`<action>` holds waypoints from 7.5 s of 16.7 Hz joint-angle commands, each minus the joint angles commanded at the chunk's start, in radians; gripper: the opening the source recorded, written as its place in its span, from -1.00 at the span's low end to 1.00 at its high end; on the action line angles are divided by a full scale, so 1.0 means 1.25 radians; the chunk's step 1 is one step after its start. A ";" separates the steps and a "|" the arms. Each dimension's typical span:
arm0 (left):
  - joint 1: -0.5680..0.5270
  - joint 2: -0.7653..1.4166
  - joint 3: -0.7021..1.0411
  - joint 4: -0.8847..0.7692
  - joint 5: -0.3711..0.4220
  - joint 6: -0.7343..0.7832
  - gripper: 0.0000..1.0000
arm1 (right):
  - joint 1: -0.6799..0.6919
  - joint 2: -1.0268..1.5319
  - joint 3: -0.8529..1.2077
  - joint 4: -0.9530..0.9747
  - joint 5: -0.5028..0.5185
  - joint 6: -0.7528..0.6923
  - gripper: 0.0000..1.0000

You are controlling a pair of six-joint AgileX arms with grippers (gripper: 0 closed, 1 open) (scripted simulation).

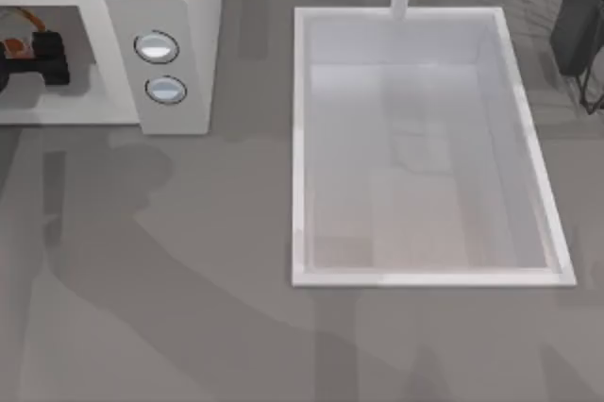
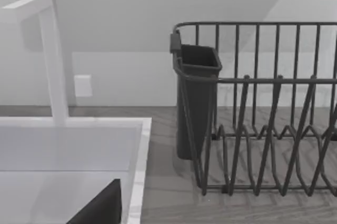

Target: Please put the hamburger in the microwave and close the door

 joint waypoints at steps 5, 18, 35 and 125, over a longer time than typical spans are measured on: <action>0.032 -0.118 -0.222 0.110 0.029 0.012 1.00 | 0.000 0.000 0.000 0.000 0.000 0.000 1.00; 0.083 -0.269 -0.578 0.270 0.074 0.031 1.00 | 0.000 0.000 0.000 0.000 0.000 0.000 1.00; 0.079 -0.555 -0.484 -0.098 0.069 0.029 1.00 | 0.000 0.000 0.000 0.000 0.000 0.000 1.00; -0.174 -1.708 -0.876 -0.582 -0.177 -0.049 -1.00 | 0.000 0.000 0.000 0.000 0.000 0.000 1.00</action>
